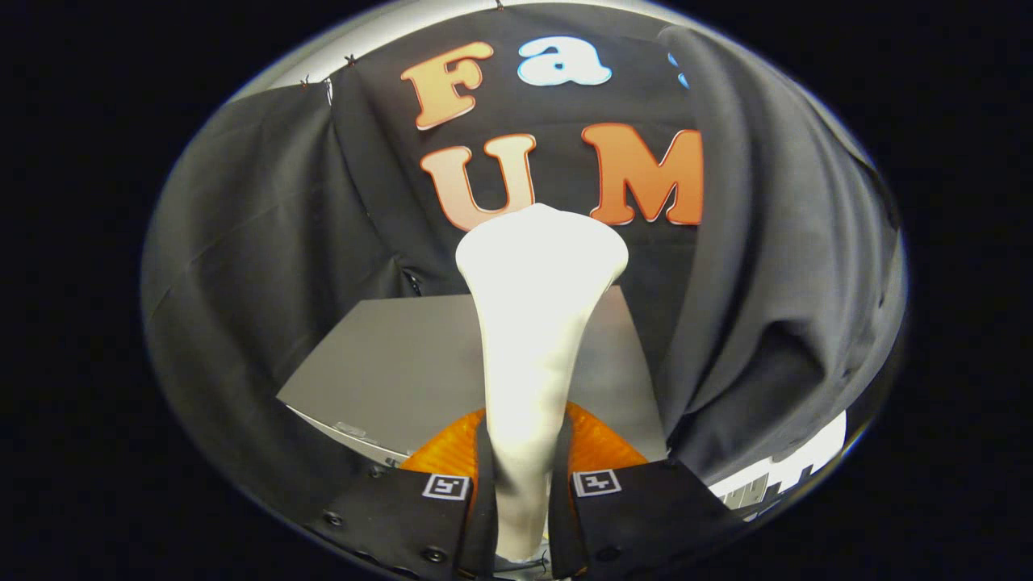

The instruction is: Iron the clothes twice with a garment steamer, once on the left side and once on the right side.

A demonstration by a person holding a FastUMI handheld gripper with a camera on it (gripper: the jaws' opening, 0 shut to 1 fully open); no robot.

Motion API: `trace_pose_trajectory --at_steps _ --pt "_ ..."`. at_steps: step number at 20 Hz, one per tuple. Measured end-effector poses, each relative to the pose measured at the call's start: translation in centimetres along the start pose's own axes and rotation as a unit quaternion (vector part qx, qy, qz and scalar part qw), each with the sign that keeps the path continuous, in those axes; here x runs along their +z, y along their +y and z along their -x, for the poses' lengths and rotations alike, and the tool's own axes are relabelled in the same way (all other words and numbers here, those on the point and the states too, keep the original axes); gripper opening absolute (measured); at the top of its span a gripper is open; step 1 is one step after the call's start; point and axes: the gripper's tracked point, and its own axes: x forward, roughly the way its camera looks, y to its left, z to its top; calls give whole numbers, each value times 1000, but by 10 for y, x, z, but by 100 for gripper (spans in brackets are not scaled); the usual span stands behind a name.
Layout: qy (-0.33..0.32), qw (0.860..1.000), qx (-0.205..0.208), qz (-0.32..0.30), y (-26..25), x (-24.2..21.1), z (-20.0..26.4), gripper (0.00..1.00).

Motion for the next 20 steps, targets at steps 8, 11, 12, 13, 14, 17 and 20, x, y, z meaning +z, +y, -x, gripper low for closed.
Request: trace_pose_trajectory --at_steps 8,11,12,13,14,17,20 --pt "-100 995 -13 21 -53 39 140 33" --pt "-121 992 -31 14 -88 46 173 32" --pt "-125 991 -38 11 -99 50 177 32" --pt "-126 991 -48 10 -114 51 182 33" --pt "-128 990 -58 7 -128 51 187 33" --pt "-131 988 -79 0 -163 53 193 33" --pt "-125 988 -88 -5 -188 52 183 33"
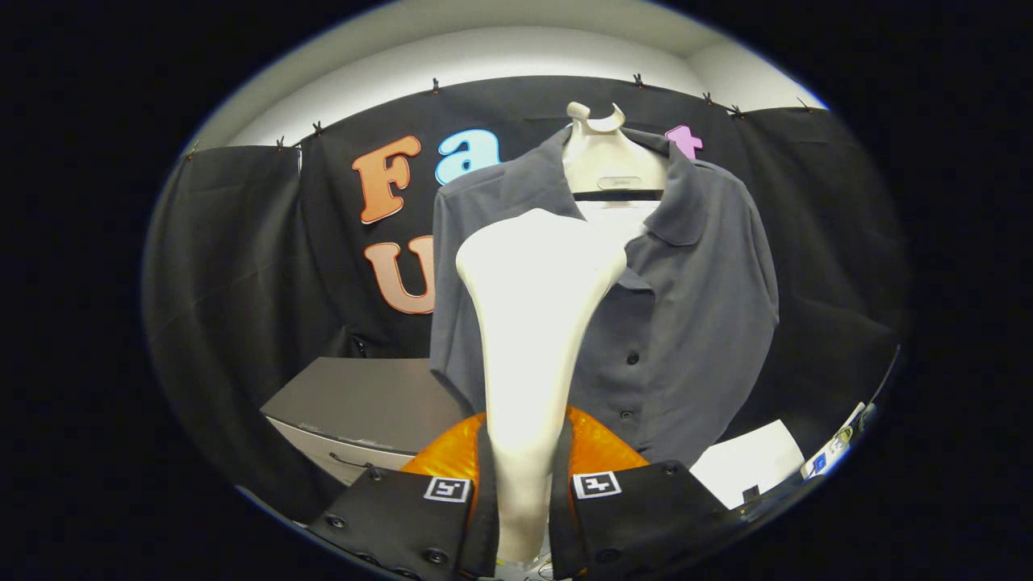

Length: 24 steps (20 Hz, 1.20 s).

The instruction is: Iron the clothes twice with a garment steamer, once on the left side and once on the right side.

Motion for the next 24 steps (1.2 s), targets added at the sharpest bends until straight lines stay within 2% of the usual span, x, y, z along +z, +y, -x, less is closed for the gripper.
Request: trace_pose_trajectory --at_steps 11,24 --pt "34 999 2 4 -34 -36 -81 32" --pt "83 996 4 23 -65 -111 -92 33"
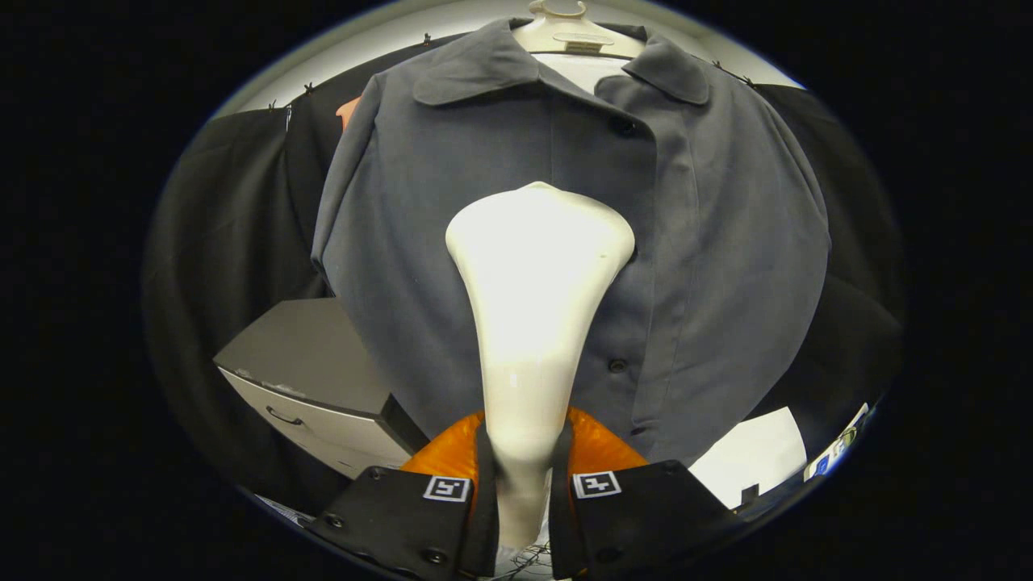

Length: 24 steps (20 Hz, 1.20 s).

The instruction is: Iron the clothes twice with a garment steamer, once on the left side and once on the right side.

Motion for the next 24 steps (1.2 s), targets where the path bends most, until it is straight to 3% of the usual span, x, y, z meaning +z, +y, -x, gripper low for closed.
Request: trace_pose_trajectory --at_steps 10,24 --pt "49 999 -11 -13 -22 -58 -16 33" --pt "132 991 2 -9 -3 -151 -39 33"
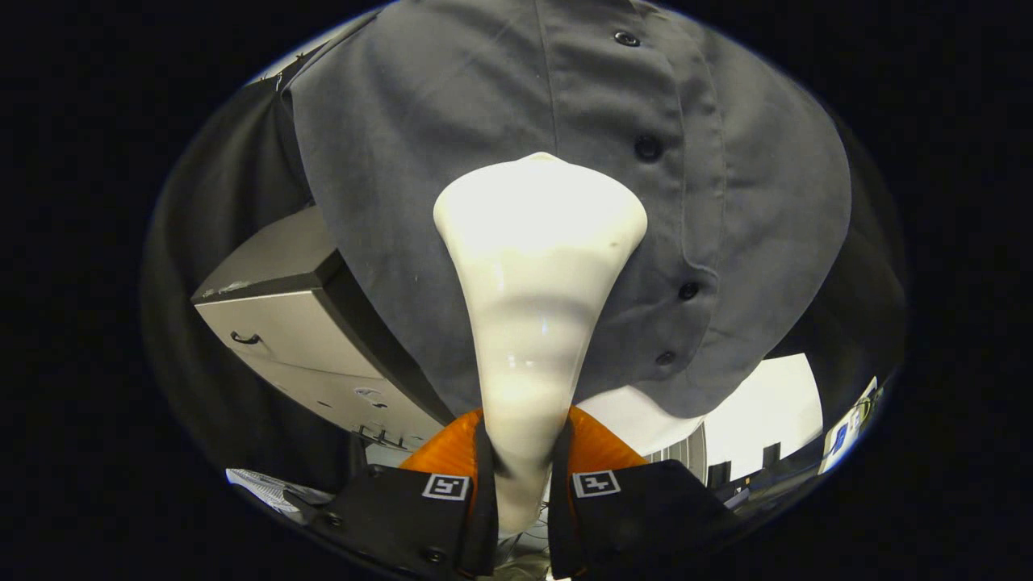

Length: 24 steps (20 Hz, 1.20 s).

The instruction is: Iron the clothes twice with a garment steamer, once on the left side and once on the right side.

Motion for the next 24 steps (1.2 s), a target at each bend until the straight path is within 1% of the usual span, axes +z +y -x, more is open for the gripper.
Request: trace_pose_trajectory --at_steps 8,15,24 --pt "40 999 3 -5 7 -43 -22 33" --pt "65 998 -1 -5 5 -68 -38 33" --pt "93 996 -2 -4 6 -104 -48 33"
